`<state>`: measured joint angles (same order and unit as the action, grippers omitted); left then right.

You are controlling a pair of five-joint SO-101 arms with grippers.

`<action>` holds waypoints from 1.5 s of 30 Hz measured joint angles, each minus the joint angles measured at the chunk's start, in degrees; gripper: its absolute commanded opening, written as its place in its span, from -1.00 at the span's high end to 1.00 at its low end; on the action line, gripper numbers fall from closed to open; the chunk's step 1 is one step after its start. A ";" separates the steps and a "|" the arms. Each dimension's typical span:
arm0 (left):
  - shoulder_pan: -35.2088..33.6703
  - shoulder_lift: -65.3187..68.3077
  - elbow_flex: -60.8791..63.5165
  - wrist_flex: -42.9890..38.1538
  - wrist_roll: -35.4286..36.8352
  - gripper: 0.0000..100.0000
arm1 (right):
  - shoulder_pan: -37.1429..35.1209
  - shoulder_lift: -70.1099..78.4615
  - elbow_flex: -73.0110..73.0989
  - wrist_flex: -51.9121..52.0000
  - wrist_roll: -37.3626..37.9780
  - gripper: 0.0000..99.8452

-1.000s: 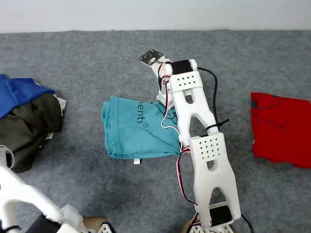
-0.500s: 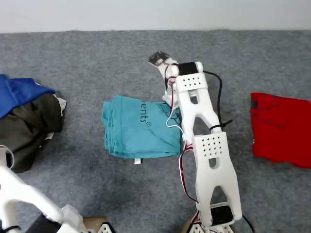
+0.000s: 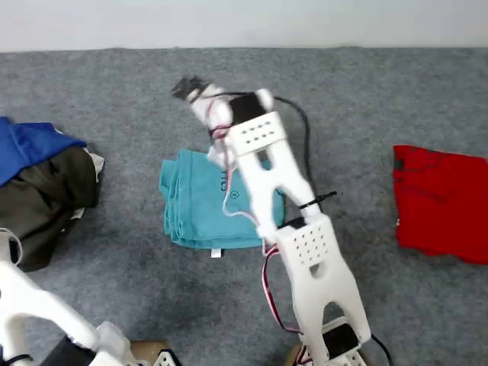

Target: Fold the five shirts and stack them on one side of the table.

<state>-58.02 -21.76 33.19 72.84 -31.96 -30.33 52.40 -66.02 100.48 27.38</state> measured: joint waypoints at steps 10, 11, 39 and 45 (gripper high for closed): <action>0.00 0.00 0.00 -0.70 0.00 0.97 | -12.84 -10.02 23.56 0.00 -3.69 0.96; 0.00 0.00 0.00 -0.88 0.00 0.97 | -13.71 -9.67 23.65 -0.18 -3.69 0.96; 2.20 0.00 0.00 -1.05 0.00 0.97 | -12.31 -14.24 19.08 0.00 -3.87 0.96; 2.37 0.00 0.00 -1.05 0.00 0.97 | -5.71 -21.98 32.44 0.00 -3.87 0.98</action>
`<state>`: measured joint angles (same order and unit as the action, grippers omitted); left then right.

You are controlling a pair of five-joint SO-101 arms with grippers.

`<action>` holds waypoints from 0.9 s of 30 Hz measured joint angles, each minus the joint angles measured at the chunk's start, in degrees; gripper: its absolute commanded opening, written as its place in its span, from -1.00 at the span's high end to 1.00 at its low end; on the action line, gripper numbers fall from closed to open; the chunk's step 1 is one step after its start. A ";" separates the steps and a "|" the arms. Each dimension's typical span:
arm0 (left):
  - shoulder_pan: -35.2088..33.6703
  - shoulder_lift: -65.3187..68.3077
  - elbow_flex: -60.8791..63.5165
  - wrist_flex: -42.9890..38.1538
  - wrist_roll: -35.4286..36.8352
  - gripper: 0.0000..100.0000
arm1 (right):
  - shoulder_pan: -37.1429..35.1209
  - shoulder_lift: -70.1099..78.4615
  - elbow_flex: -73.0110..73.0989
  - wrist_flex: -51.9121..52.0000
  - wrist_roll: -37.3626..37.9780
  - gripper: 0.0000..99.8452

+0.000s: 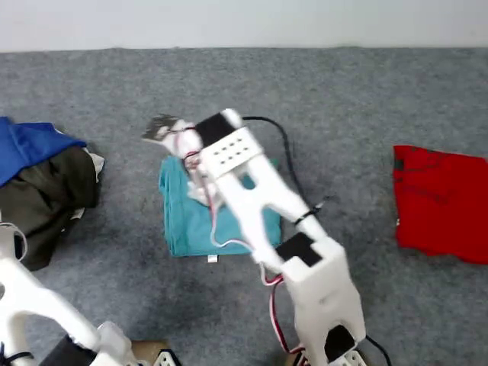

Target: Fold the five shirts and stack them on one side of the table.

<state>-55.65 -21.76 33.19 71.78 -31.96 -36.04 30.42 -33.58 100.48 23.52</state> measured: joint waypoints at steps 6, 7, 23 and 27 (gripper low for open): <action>0.00 0.00 0.00 0.00 0.00 0.97 | 7.38 -3.87 13.36 0.00 -2.20 0.98; 0.00 0.00 0.00 0.00 0.00 0.97 | 8.35 -3.87 15.03 0.00 -2.29 0.98; 0.00 0.00 0.00 0.00 0.00 0.97 | 10.02 2.11 23.56 -9.14 -5.71 0.98; 0.00 0.00 0.00 0.00 0.00 0.97 | 10.02 -1.14 23.38 -5.10 -8.00 0.98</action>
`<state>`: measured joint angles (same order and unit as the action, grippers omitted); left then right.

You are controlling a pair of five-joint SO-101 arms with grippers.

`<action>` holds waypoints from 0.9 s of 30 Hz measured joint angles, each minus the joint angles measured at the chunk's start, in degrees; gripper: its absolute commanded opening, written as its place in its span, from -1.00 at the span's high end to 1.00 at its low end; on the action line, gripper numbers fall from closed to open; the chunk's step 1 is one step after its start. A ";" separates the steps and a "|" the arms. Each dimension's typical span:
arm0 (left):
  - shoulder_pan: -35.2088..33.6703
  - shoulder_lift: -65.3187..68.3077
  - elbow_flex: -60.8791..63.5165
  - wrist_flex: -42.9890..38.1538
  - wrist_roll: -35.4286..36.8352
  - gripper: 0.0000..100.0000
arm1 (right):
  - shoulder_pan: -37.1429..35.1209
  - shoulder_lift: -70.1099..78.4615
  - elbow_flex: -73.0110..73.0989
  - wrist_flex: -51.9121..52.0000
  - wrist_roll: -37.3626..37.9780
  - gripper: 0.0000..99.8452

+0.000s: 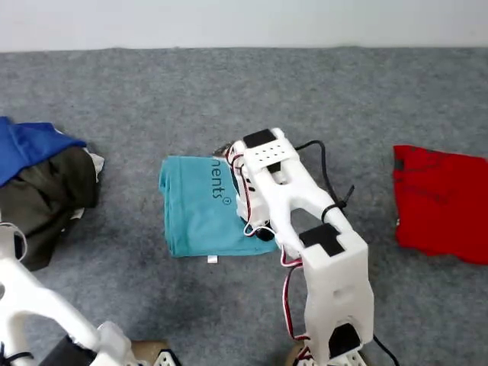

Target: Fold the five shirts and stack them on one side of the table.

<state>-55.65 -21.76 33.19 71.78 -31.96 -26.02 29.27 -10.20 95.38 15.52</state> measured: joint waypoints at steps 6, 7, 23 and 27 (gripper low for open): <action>0.00 0.00 0.00 0.00 0.00 0.97 | 0.18 -10.99 0.00 5.01 -1.76 0.97; 0.00 0.00 0.00 0.00 0.00 0.97 | 0.53 -13.01 0.00 5.10 -1.76 0.93; 0.00 0.00 2.20 -1.93 0.00 0.97 | 2.11 -10.29 6.51 -5.01 -16.44 0.25; 0.00 0.00 2.20 -1.93 0.00 0.97 | -0.79 -5.10 6.51 -8.26 -16.62 0.25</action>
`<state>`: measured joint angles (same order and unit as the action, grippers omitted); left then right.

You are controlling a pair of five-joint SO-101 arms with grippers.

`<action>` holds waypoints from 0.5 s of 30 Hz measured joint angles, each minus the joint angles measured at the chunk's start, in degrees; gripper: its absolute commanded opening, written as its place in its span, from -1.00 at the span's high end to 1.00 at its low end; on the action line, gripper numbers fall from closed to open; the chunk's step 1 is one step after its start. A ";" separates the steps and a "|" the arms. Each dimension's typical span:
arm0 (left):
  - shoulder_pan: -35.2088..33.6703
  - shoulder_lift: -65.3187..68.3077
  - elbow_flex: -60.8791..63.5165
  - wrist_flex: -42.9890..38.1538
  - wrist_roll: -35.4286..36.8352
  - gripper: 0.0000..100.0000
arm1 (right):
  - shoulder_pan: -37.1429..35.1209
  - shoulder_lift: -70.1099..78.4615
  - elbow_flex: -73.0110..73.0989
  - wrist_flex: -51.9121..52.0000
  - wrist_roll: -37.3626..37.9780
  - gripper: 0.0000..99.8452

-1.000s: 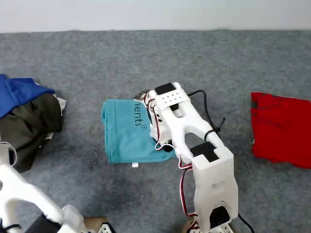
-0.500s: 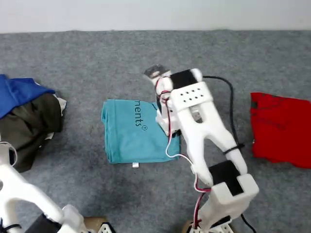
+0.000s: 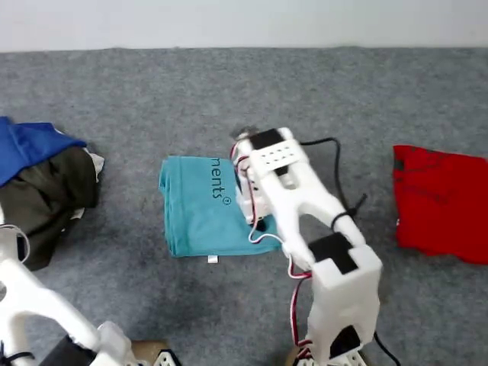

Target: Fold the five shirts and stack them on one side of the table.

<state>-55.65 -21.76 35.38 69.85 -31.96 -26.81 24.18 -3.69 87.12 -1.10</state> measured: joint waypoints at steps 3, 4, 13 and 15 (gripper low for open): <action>0.00 0.00 0.00 0.00 0.00 0.97 | -1.49 2.81 -1.14 -0.79 0.00 0.25; 0.00 0.00 0.00 0.00 0.00 0.97 | -2.11 3.87 -1.93 -1.05 0.00 0.25; 0.00 0.00 0.00 0.00 0.00 0.97 | -2.99 12.04 -8.44 -0.09 0.00 0.57; 0.00 0.00 0.00 0.00 0.00 0.97 | -2.99 13.10 -10.20 1.14 0.00 0.76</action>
<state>-55.65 -21.76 35.38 69.85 -31.96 -29.80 37.27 -13.89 88.26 -1.10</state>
